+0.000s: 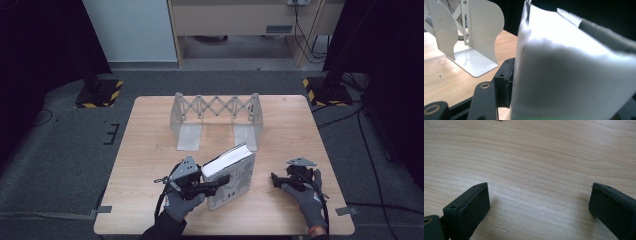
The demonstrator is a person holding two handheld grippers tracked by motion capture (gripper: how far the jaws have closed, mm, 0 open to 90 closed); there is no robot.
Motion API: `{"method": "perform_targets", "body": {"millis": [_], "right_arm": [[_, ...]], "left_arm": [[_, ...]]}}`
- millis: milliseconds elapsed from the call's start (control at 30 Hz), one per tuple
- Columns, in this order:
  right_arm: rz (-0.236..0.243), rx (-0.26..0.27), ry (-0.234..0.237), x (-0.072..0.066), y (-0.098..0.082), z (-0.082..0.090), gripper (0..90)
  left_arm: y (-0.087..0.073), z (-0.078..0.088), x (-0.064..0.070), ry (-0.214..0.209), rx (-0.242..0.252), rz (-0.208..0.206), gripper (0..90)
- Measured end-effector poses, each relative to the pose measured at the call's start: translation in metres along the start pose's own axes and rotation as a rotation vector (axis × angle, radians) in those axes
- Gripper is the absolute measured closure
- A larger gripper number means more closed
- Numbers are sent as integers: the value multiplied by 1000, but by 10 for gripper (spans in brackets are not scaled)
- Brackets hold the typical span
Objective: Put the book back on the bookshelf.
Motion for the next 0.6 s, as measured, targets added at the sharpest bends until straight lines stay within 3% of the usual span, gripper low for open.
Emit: {"method": "perform_targets", "body": {"millis": [333, 600], "right_arm": [[-8, 0, -6, -1, 0, -1, 28], [-8, 0, -5, -2, 0, -1, 28]], "left_arm": [[7, -1, 5, 25, -3, -29, 389], [25, -8, 10, 37, -9, -61, 353]]}}
Point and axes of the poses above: each handheld gripper's, and its own axes: z roughly backward along the jaws, y roughly out of its top, x roughly to its right, the point moved 2 cm from there along -z, roughly forward along the jaws, and after that the axes turned 6 degrees about y, right-handed, at the moved point
